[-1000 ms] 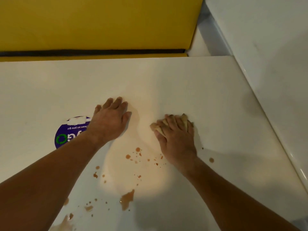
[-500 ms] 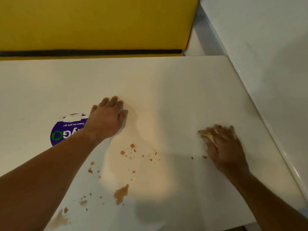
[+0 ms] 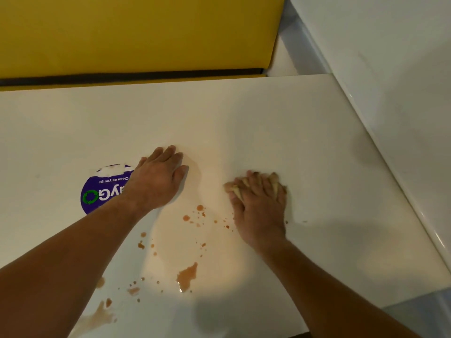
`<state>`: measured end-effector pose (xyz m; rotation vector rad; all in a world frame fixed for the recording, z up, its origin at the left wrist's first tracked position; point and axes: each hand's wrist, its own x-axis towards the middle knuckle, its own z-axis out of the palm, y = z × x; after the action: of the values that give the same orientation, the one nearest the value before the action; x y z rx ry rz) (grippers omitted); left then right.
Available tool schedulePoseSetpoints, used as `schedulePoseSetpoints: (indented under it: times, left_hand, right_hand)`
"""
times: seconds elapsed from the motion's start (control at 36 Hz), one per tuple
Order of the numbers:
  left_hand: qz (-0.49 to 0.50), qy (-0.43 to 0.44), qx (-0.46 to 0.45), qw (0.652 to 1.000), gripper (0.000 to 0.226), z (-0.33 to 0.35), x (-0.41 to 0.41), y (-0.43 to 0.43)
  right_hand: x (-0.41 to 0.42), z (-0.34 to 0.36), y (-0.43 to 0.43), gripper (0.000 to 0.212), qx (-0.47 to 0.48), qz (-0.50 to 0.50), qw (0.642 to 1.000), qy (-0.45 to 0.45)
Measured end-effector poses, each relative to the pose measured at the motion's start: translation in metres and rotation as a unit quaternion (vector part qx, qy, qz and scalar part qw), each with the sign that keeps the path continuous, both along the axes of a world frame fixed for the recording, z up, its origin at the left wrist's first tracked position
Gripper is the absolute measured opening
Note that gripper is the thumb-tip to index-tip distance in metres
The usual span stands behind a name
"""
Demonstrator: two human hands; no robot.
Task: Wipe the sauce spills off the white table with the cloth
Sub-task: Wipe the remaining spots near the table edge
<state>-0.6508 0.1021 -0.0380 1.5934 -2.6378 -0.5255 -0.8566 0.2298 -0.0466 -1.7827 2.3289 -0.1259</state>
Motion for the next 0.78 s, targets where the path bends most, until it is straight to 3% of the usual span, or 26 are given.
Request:
schedulePoseSetpoints:
  times: [0.19, 0.33, 0.5, 0.58, 0.67, 0.78]
  left_hand:
    - [0.013, -0.002, 0.005, 1.000, 0.067, 0.002, -0.003, 0.002]
    - [0.028, 0.001, 0.009, 1.000, 0.066, 0.006, -0.007, 0.003]
    - [0.034, 0.007, 0.008, 0.999, 0.066, 0.010, -0.012, 0.006]
    - [0.039, 0.014, 0.015, 0.999, 0.066, 0.011, -0.011, 0.006]
    - [0.035, 0.013, 0.018, 0.999, 0.067, 0.012, -0.009, 0.006]
    - [0.028, 0.012, 0.032, 0.999, 0.070, 0.013, -0.007, 0.005]
  right_hand:
    - [-0.045, 0.002, 0.028, 0.047, -0.014, 0.236, 0.971, -0.048]
    - [-0.090, 0.001, 0.043, 0.046, -0.015, 0.267, 0.963, -0.020]
    - [-0.152, -0.007, 0.073, 0.048, -0.039, 0.142, 0.988, 0.035]
    - [-0.158, -0.009, 0.087, 0.058, -0.037, -0.015, 0.999, 0.025]
    - [-0.135, -0.008, 0.081, 0.061, -0.030, -0.168, 0.985, 0.012]
    - [-0.103, -0.010, 0.061, 0.064, -0.008, -0.215, 0.976, 0.032]
